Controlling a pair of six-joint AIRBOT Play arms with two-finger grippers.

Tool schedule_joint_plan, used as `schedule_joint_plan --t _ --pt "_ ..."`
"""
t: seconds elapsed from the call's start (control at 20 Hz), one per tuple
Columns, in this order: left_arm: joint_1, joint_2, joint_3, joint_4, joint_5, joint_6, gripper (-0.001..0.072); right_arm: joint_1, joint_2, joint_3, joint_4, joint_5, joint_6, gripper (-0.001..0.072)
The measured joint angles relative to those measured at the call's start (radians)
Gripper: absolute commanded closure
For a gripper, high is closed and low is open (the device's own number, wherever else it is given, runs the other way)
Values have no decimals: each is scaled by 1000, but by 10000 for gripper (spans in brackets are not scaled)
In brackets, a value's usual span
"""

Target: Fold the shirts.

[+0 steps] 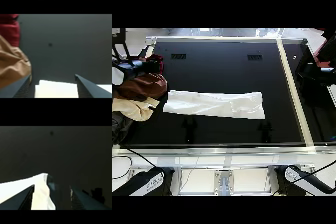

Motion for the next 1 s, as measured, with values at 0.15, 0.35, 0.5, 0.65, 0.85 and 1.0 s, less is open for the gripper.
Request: schedule_joint_plan --t 0.15,0.35,0.5,0.65,0.85,1.0 --pt "-94 -31 3 0 -23 53 64 -41 -84 -69 61 22 23 146" --pt "-243 -159 63 0 -46 106 64 -60 -274 -142 193 97 -44 11" --pt "-321 -297 170 0 -89 119 64 -63 -412 -161 273 142 -114 11" --pt "-370 -423 280 0 -133 125 65 -62 -511 -167 336 173 -188 12" --pt "-397 -504 340 0 -174 128 65 -45 -591 -167 425 185 -275 18" --pt "-403 -524 355 0 -206 130 65 -1 -629 -156 472 188 -309 18"
